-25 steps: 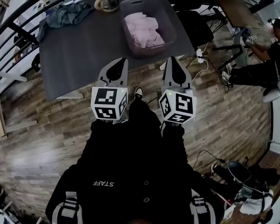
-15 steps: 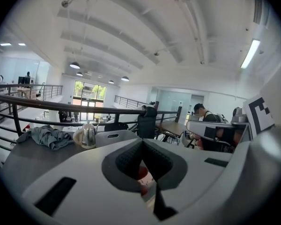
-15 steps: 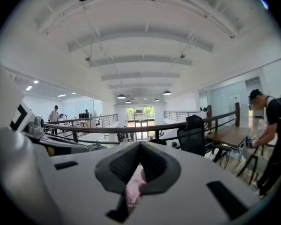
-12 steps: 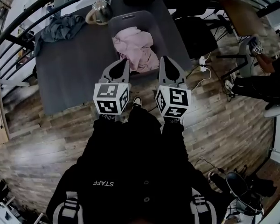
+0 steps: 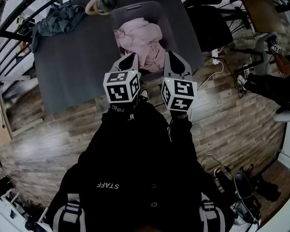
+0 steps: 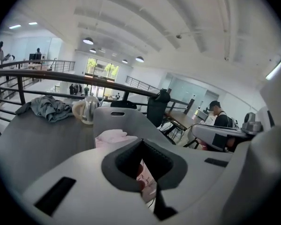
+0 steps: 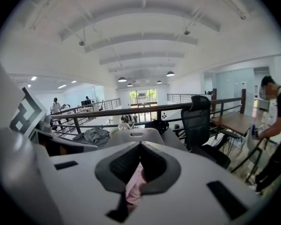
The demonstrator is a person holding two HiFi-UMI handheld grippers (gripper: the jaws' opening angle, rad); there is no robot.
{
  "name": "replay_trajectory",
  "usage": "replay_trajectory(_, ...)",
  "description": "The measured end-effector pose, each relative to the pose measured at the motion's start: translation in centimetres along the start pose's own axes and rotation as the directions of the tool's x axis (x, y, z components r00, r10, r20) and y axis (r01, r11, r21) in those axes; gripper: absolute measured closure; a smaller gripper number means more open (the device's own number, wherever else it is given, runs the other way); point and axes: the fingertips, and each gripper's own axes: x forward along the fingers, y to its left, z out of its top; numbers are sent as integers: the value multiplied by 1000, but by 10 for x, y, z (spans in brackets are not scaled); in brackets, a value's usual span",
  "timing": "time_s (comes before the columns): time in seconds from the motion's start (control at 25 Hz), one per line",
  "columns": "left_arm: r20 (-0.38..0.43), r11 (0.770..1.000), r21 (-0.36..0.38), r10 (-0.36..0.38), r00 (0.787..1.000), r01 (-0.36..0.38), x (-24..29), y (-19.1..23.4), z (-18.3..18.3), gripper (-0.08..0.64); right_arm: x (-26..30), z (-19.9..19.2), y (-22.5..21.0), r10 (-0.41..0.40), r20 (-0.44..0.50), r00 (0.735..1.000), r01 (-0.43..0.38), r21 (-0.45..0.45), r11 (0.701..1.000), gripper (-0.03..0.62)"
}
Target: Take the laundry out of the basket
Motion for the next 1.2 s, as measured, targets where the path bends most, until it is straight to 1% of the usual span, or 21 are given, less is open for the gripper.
replay_trajectory(0.12,-43,998,-53,18,999,-21,17,9,-8,558,12,-8,-1,-18,-38,999,17,-29,999,578)
replay_trajectory(0.28,-84,995,-79,50,995,-57,43,17,-9,558,35,-14,-10,-17,-71,997,17,-4,1000,578)
replay_trajectory(0.4,-117,990,-112,72,990,-86,62,25,-15,558,52,-20,-15,-14,-100,995,13,-11,1000,578)
replay_trajectory(0.6,-175,980,-146,106,979,-132,92,35,-27,558,81,-29,-26,3,-141,990,-2,9,1000,578)
replay_trajectory(0.8,-225,966,-170,154,962,-194,121,51,-38,554,104,-31,-41,19,-157,987,-16,22,1000,578)
replay_trajectory(0.96,-278,950,-196,183,943,-242,148,65,-52,473,121,-27,-51,38,-157,987,-34,25,999,578)
replay_trajectory(1.0,-294,946,-198,191,937,-255,154,68,-57,435,125,-26,-53,42,-156,987,-38,26,999,578)
replay_trajectory(1.08,-329,942,-197,197,924,-271,167,73,-67,324,131,-26,-57,49,-158,986,-45,29,999,578)
replay_trajectory(1.12,-343,942,-196,196,919,-274,173,74,-72,284,133,-27,-58,52,-160,986,-48,32,998,578)
replay_trajectory(1.2,-353,941,-198,193,915,-275,181,76,-78,229,137,-29,-60,59,-165,985,-54,38,998,578)
